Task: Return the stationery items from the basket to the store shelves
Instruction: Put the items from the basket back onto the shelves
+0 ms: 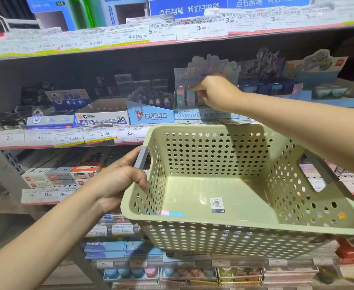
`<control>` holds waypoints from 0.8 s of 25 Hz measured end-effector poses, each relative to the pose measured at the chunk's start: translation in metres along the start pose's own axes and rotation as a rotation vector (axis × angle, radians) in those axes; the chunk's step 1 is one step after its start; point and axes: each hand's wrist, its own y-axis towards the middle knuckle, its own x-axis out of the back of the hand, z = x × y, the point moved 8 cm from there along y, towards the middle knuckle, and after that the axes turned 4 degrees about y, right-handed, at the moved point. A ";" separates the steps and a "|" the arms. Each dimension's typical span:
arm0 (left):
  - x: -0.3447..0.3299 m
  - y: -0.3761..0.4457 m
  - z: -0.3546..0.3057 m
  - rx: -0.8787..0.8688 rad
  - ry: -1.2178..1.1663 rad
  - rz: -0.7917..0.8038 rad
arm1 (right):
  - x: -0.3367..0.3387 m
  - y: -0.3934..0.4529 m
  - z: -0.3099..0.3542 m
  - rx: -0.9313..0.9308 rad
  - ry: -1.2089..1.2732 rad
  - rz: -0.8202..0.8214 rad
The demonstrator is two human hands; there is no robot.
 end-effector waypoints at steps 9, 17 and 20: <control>-0.003 0.001 0.001 -0.007 0.007 -0.005 | 0.010 -0.039 0.027 0.205 0.105 -0.127; -0.004 0.003 0.007 -0.007 0.010 -0.001 | -0.094 -0.119 0.088 0.420 0.050 0.618; -0.005 0.005 0.007 -0.013 0.022 0.000 | -0.143 -0.141 0.092 0.255 0.154 0.902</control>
